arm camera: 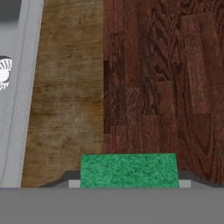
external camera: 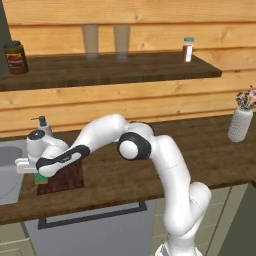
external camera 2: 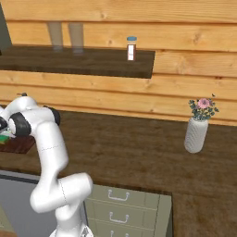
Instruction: Pick up the sponge from the counter and clean the cutting board by briefly scrubbing or pressing down on the cutting board. Once finished, release the sponge.
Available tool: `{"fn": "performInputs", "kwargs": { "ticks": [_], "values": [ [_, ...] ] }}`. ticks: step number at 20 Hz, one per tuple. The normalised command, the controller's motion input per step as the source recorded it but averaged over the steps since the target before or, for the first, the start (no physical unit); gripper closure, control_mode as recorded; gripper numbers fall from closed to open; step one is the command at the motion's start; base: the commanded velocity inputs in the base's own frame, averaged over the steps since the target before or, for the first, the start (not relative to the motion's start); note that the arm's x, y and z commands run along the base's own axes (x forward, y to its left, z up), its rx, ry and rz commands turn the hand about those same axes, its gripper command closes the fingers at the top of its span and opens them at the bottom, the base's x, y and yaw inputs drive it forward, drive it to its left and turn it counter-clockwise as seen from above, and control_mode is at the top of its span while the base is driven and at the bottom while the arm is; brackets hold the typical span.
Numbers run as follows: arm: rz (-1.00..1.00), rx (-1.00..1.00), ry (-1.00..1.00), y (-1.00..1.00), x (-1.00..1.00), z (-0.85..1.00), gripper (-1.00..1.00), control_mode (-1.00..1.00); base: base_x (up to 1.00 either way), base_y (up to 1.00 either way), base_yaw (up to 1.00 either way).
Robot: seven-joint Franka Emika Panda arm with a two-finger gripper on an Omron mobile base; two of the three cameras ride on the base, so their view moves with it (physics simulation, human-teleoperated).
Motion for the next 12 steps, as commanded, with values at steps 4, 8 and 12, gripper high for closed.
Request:
{"fn": "performInputs", "kwargs": {
  "ticks": [4,8,12],
  "values": [
    [0.01,0.03,-0.05,0.00,-0.89,-0.20,1.00,-1.00,0.00,0.00,0.00],
    [0.04,0.00,-0.06,0.00,-0.42,-0.15,1.00,-1.00,0.00,0.00,0.00],
    [0.04,0.00,-0.10,-0.08,-0.07,-0.09,1.00,-1.00,0.00,0.00,0.00]
  ]
}}
